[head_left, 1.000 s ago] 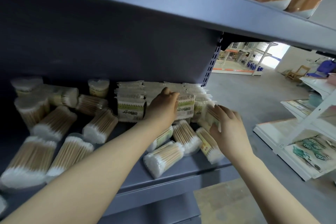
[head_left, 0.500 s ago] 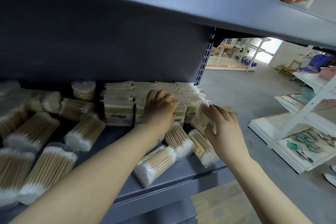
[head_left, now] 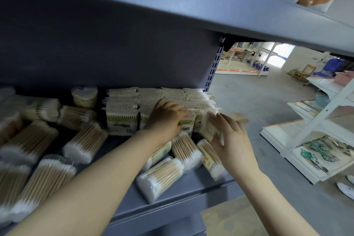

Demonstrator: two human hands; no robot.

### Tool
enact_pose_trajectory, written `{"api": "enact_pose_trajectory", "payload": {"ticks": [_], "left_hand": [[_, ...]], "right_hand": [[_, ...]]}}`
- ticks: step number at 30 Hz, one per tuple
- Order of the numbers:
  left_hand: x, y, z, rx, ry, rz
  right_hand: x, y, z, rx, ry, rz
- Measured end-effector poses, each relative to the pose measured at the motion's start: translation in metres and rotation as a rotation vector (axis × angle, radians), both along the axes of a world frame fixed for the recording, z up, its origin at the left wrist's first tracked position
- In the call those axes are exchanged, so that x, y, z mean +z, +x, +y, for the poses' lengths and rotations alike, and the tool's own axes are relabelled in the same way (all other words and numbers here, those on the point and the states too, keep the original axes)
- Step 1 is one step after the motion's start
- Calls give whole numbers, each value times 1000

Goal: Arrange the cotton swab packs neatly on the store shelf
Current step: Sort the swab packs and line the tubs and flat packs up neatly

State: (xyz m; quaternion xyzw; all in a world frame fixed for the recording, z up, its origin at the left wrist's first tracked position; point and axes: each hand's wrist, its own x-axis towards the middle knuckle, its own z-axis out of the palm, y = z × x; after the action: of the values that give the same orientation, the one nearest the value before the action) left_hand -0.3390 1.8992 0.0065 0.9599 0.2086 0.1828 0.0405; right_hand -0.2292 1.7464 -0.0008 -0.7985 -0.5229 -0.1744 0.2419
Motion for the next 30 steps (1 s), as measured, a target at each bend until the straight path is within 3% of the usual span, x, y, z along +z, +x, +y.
{"api": "enact_pose_trajectory", "payload": {"ticks": [7, 30], "left_hand": [[2, -18, 15, -54, 89, 123], [-11, -5, 9, 101, -123, -111]], "right_hand": [[1, -1, 0, 3, 13, 2], [0, -5, 2, 1, -28, 54]]}}
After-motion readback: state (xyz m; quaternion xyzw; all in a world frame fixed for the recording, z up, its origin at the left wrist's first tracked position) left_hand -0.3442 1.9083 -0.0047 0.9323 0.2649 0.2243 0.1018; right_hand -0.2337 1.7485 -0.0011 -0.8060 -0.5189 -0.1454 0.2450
